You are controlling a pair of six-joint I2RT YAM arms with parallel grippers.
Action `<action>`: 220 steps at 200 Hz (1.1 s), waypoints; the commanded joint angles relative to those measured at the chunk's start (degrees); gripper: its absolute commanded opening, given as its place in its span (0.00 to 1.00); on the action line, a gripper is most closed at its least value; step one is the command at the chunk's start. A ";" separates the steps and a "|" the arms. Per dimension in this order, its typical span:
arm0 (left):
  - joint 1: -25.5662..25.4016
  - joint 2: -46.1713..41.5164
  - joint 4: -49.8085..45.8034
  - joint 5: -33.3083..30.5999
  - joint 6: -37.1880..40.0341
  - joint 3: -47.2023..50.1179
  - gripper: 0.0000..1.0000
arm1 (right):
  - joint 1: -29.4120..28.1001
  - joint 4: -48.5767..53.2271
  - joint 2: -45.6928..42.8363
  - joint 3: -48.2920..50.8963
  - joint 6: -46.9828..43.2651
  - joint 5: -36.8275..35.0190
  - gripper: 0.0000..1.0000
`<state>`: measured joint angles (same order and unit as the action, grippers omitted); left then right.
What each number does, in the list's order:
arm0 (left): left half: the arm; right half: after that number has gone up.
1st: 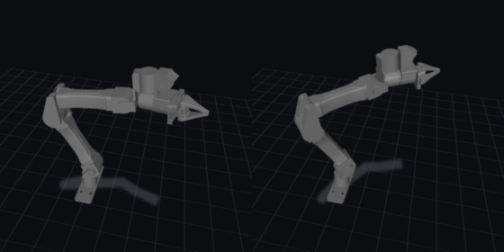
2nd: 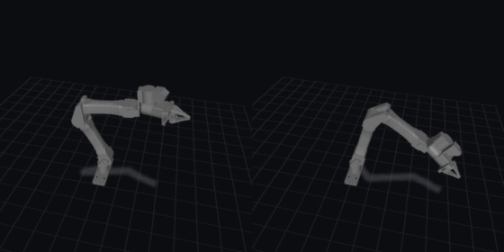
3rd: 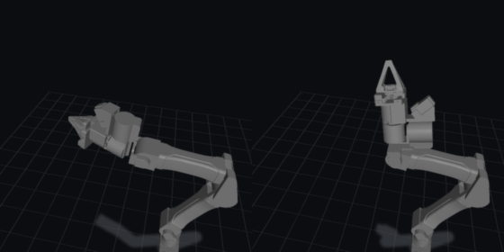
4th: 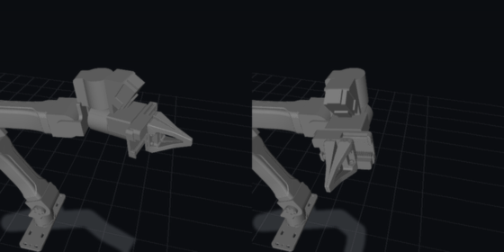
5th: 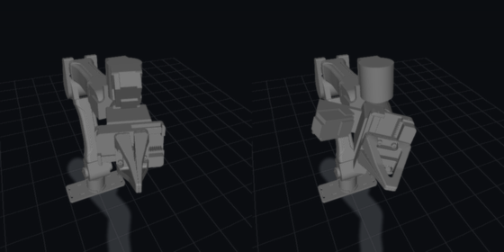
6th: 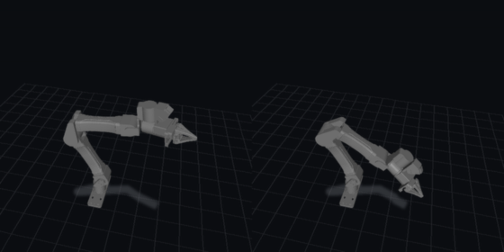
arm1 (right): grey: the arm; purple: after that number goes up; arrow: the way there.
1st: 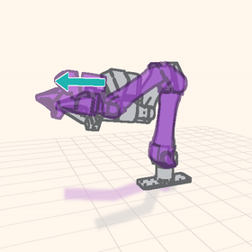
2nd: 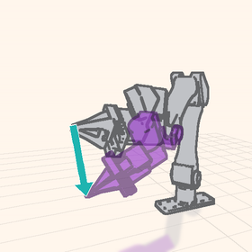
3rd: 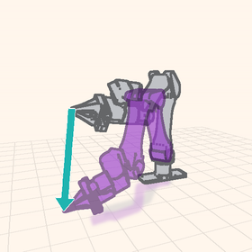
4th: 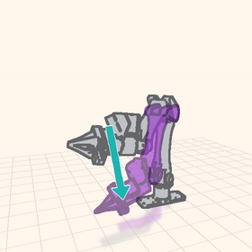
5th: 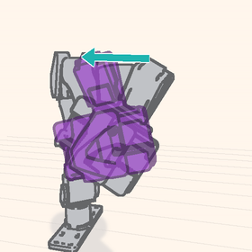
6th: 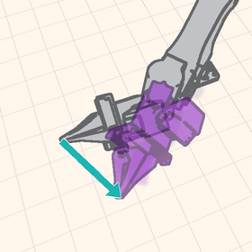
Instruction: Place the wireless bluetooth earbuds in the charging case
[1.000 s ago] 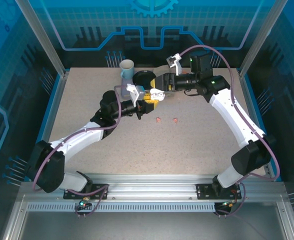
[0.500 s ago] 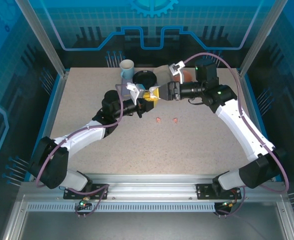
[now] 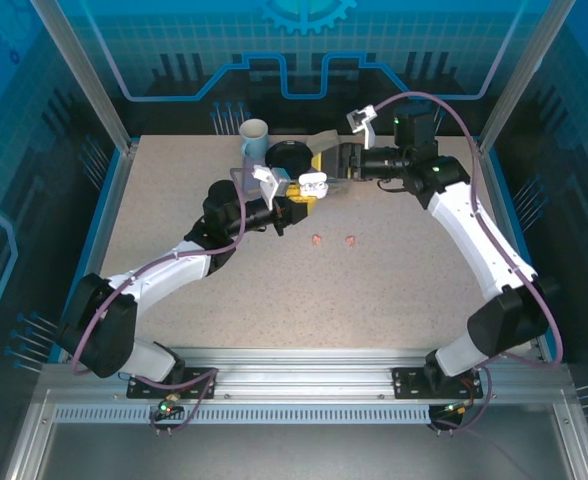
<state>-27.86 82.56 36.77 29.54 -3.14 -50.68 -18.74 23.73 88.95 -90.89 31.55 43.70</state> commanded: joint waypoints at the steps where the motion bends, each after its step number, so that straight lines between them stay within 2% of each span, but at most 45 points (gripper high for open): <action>1: 0.38 -0.43 1.76 2.19 -1.25 -2.15 0.00 | -0.26 -0.73 4.01 -2.49 0.24 0.49 0.70; 46: 0.38 0.52 1.56 1.90 -1.34 -2.76 0.00 | -3.34 2.13 5.31 -4.78 -2.72 1.80 0.68; 98: 0.43 2.32 1.23 1.70 -1.64 -3.45 0.00 | -5.78 3.66 -2.88 -0.36 -6.75 -0.70 0.67; 137: 0.39 2.36 1.12 0.62 -1.60 -3.30 0.00 | -5.82 5.41 -6.43 3.46 -7.12 0.37 0.67; 183: 0.35 4.10 -0.40 -0.85 -3.81 -3.11 0.00 | -1.54 0.80 -12.12 11.09 -0.29 -10.61 0.70; 220: 0.38 7.77 -2.92 -4.58 -13.95 -2.01 0.00 | 1.74 1.60 -15.39 16.78 2.55 -17.88 0.70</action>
<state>-27.86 87.96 35.99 28.40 -9.17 -52.36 -18.61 25.50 76.03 -76.58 31.22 32.01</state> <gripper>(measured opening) 0.226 0.703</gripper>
